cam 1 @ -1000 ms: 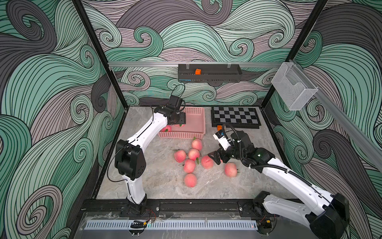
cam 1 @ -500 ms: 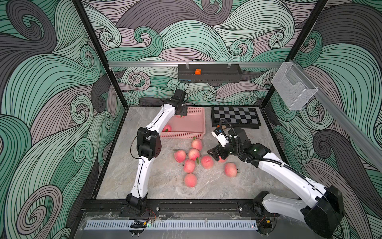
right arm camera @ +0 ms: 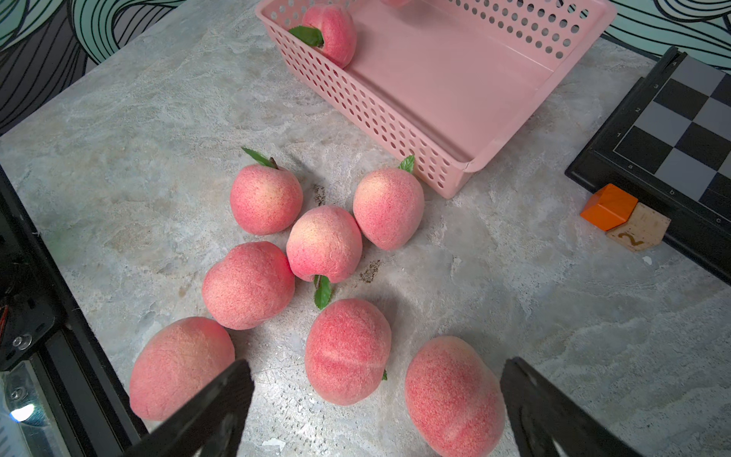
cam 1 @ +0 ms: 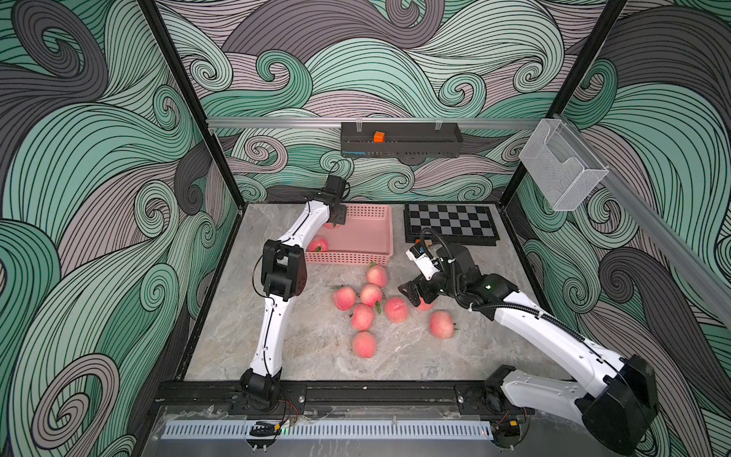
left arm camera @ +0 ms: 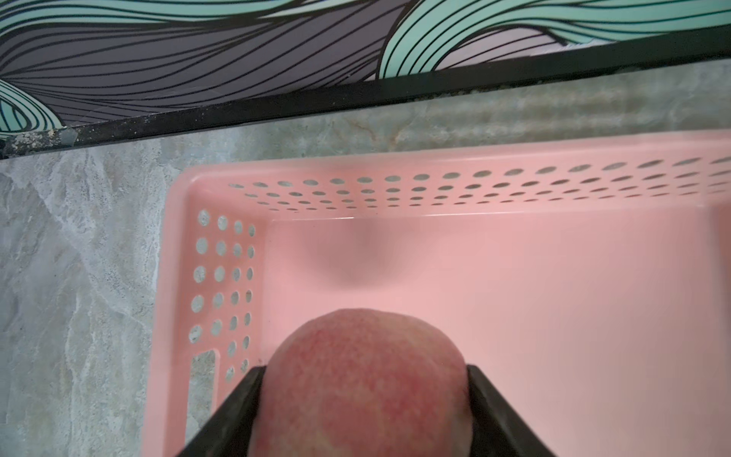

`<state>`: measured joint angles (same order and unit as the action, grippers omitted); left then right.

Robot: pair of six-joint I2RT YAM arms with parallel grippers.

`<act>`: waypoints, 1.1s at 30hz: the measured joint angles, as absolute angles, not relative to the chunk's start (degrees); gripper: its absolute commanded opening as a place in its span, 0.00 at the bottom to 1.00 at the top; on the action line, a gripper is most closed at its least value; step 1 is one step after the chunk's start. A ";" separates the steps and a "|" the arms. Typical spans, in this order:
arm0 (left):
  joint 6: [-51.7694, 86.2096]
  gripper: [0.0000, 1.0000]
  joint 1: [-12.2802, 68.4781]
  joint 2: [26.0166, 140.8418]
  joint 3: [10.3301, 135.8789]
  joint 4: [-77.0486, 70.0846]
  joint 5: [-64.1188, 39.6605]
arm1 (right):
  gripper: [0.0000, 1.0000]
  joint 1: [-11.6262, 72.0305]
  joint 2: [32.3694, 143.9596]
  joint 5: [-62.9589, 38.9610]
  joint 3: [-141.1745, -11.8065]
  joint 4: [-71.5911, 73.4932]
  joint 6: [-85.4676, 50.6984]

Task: Put the peaches into the basket
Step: Place the peach in the basket.

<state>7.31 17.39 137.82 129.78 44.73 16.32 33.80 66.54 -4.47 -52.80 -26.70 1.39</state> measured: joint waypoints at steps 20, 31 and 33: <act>6.48 0.62 15.38 140.35 127.59 42.94 21.96 | 0.99 33.78 70.08 -3.95 -54.33 -26.74 1.19; 6.79 0.70 14.94 141.12 127.33 43.24 22.28 | 0.99 33.78 70.19 -3.49 -54.63 -26.70 1.19; 6.94 0.73 14.83 141.14 127.24 43.38 22.24 | 0.99 33.76 70.17 -3.44 -54.63 -26.70 1.19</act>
<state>6.94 14.83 141.14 127.24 43.38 22.24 33.76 70.17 -3.44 -54.63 -26.70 1.19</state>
